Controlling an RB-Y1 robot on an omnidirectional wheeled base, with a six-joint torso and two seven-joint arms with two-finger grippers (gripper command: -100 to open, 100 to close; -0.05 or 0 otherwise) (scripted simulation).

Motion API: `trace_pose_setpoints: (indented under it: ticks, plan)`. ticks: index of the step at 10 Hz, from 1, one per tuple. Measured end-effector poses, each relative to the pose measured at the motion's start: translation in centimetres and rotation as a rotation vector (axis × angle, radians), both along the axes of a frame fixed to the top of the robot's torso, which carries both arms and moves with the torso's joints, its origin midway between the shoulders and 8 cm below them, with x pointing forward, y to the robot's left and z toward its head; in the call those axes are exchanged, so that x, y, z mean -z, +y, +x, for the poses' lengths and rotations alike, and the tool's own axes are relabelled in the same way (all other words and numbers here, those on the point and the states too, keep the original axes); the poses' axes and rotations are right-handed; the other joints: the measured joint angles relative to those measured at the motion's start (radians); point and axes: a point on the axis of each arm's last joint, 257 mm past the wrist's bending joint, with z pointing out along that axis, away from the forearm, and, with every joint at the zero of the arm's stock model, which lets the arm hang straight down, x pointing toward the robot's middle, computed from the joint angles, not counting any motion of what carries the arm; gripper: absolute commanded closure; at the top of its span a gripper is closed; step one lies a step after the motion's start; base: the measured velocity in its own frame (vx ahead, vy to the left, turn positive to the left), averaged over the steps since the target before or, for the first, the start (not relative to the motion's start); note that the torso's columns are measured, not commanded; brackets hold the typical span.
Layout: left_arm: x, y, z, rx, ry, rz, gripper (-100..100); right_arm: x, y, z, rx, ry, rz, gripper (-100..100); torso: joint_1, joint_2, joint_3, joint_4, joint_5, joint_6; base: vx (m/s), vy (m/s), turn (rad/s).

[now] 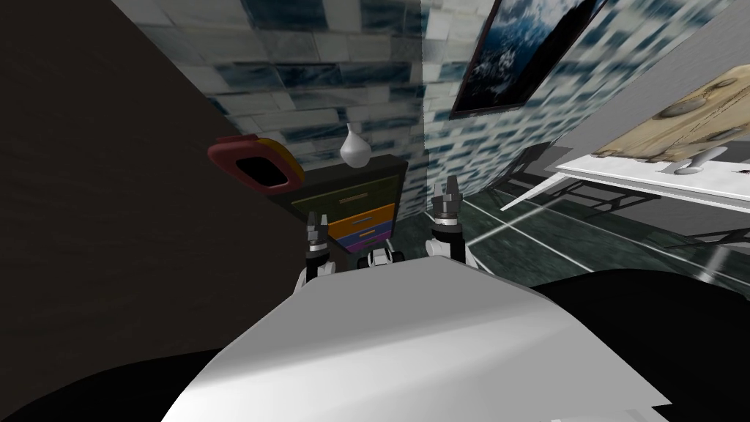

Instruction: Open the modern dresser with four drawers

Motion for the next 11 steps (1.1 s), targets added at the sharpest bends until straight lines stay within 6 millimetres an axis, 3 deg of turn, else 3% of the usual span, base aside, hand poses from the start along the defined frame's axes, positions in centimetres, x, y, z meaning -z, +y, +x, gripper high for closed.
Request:
trace_pose_setpoints:
  ticks: [7,11]
  plan:
    - [7.5,2.2,1.9,-0.025,0.122,0.032,-100,0.0,0.0,0.0,0.0,0.0,0.0,0,0.0,0.0,0.0,0.0,0.0,0.0,0.033,-0.041,0.013]
    - [11.0,3.3,2.0,-0.044,0.181,0.032,-100,0.0,0.0,0.0,0.0,0.0,0.0,0,-0.001,-0.001,0.0,0.0,0.0,0.0,0.032,-0.035,0.011]
